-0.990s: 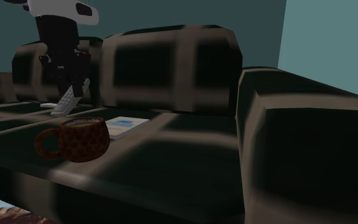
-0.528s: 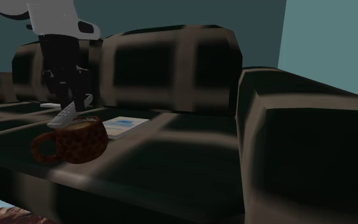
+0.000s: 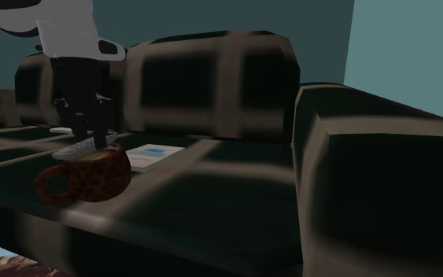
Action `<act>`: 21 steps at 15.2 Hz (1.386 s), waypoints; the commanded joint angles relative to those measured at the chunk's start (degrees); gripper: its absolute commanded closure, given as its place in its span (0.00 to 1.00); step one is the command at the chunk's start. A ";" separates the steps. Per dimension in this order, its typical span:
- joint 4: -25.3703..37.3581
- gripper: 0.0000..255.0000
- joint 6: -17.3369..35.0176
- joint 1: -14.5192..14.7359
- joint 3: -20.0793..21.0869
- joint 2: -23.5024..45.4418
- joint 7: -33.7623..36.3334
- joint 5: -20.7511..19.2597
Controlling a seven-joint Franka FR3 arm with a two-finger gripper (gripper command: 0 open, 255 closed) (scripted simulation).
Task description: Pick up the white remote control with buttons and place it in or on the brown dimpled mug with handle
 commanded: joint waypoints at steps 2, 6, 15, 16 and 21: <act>-0.05 1.00 0.01 0.00 0.00 0.00 0.00 0.00; -0.04 0.00 0.00 0.00 0.00 0.00 0.00 0.00; 6.35 0.00 -8.11 -0.20 -0.46 -1.72 0.06 -0.46; 6.36 0.00 -8.10 -0.20 -0.46 -1.70 0.06 -0.46; 6.36 0.00 -8.10 -0.20 -0.46 -1.70 0.06 -0.46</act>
